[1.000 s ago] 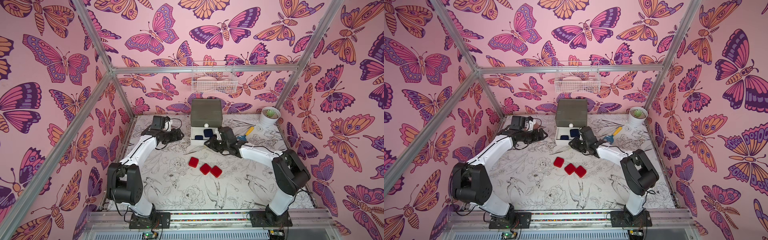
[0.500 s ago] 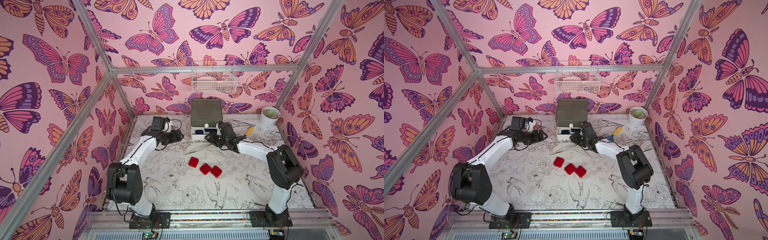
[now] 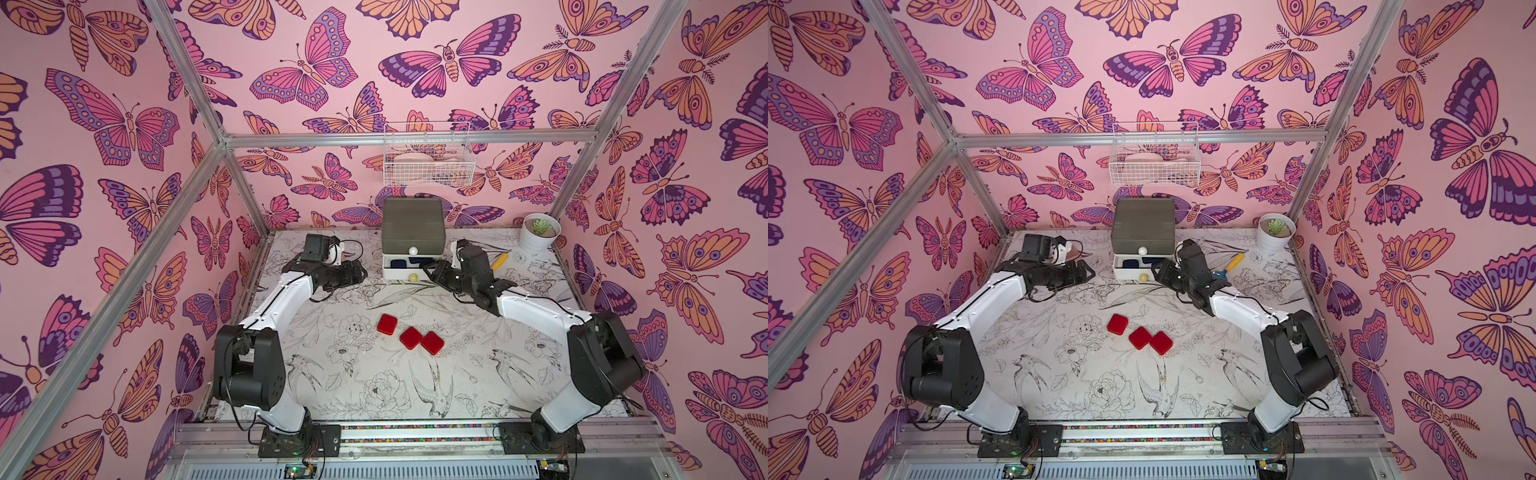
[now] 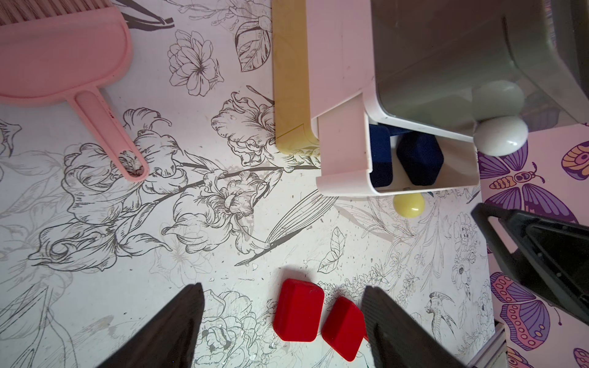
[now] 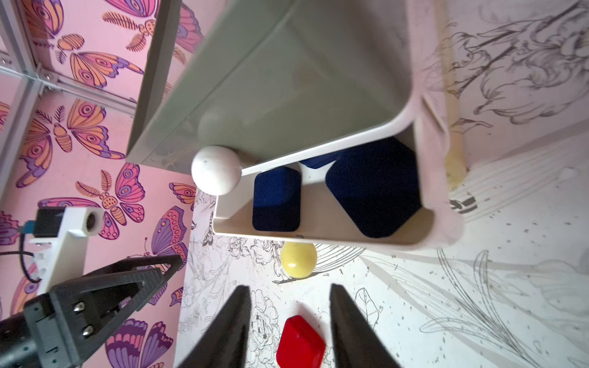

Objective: Place the brooch boxes into the drawer by color
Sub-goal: Close the drawer in the storage box.

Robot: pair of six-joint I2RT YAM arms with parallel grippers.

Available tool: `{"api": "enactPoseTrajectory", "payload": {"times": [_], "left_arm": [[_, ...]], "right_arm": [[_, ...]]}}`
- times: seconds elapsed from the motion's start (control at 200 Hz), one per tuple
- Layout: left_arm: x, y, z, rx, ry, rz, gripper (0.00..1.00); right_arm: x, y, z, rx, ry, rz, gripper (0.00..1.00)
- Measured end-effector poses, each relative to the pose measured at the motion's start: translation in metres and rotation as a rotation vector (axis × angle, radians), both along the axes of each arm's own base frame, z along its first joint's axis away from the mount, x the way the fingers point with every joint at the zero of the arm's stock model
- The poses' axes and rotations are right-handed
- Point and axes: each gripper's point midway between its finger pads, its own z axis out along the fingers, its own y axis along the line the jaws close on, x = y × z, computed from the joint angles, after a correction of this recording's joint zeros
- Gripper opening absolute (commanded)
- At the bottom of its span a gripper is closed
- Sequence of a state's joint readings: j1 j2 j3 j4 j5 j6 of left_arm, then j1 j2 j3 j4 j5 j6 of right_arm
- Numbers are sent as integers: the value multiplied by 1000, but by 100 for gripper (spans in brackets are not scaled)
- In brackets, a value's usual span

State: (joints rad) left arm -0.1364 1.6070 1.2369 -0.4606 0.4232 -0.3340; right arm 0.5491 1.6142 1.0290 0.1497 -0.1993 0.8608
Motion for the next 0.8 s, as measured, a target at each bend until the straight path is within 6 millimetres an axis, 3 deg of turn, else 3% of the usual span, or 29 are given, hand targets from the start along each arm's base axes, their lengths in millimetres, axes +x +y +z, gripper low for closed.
{"api": "enactPoseTrajectory", "payload": {"times": [0.08, 0.26, 0.606, 0.801], "left_arm": [[0, 0, 0, 0, 0, 1, 84], [0, 0, 0, 0, 0, 1, 84], [0, 1, 0, -2, 2, 5, 84], [0, 1, 0, -2, 2, 4, 84]], "right_arm": [[-2, -12, -7, -11, 10, -22, 16], [2, -27, -20, -26, 39, -56, 11], [19, -20, -48, -45, 78, -62, 1], [31, -14, -47, -32, 59, -64, 0]]}}
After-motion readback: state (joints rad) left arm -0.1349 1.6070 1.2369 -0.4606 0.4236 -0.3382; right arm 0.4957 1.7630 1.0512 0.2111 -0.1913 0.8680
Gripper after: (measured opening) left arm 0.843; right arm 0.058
